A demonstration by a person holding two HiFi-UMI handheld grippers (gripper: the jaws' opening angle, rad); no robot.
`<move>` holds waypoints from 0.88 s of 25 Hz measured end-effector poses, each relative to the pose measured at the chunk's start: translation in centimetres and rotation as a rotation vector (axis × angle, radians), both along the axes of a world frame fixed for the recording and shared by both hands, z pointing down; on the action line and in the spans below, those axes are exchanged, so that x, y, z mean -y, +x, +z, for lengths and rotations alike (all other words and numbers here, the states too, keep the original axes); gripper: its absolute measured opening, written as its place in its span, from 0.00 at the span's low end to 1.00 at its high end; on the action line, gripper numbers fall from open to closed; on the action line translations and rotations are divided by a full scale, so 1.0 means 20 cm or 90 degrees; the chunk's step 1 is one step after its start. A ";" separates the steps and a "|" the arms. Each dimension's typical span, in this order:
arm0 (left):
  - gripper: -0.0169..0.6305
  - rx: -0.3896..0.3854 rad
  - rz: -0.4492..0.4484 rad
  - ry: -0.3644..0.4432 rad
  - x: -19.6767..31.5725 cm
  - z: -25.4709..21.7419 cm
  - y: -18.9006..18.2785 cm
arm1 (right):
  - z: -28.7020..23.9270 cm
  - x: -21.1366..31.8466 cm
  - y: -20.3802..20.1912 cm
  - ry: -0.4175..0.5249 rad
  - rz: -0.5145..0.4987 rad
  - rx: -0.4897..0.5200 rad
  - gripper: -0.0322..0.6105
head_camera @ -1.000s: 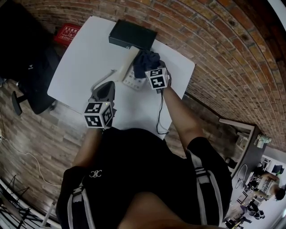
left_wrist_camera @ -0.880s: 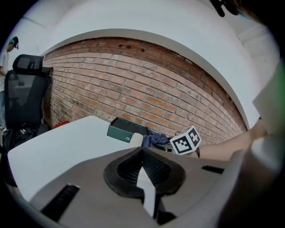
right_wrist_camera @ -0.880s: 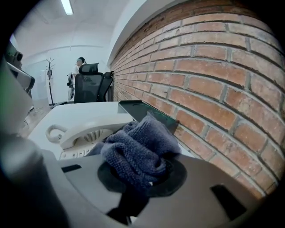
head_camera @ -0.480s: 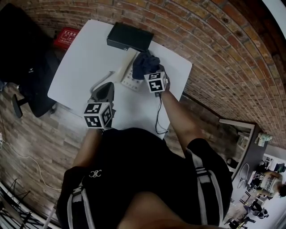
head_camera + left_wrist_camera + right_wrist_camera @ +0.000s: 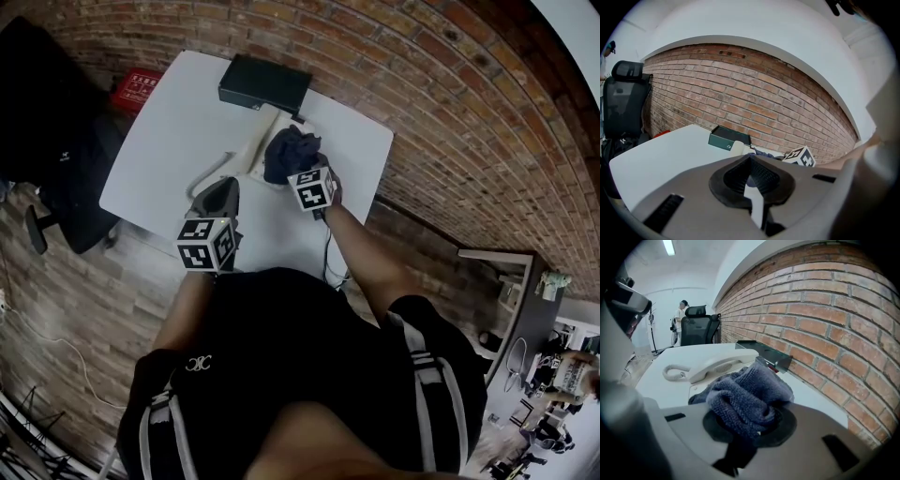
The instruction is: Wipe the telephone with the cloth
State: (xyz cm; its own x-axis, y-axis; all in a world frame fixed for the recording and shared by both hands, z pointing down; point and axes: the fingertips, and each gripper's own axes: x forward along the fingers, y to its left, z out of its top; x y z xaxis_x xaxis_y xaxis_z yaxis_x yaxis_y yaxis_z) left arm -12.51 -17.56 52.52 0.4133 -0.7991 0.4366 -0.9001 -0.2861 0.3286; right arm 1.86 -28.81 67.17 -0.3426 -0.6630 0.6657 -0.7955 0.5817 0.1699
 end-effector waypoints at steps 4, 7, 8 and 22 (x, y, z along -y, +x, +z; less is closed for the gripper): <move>0.01 0.000 -0.002 0.001 -0.03 -0.01 -0.01 | 0.03 -0.09 -0.04 -0.013 -0.009 0.006 0.12; 0.01 0.003 0.000 -0.003 -0.05 0.00 -0.01 | 0.04 -0.15 -0.06 -0.020 -0.017 0.005 0.12; 0.01 0.004 0.001 -0.004 -0.06 0.00 -0.01 | 0.05 -0.17 -0.07 -0.020 -0.023 0.002 0.12; 0.01 0.004 0.021 -0.006 -0.05 0.02 0.03 | 0.11 -0.45 -0.20 -0.042 -0.096 -0.007 0.12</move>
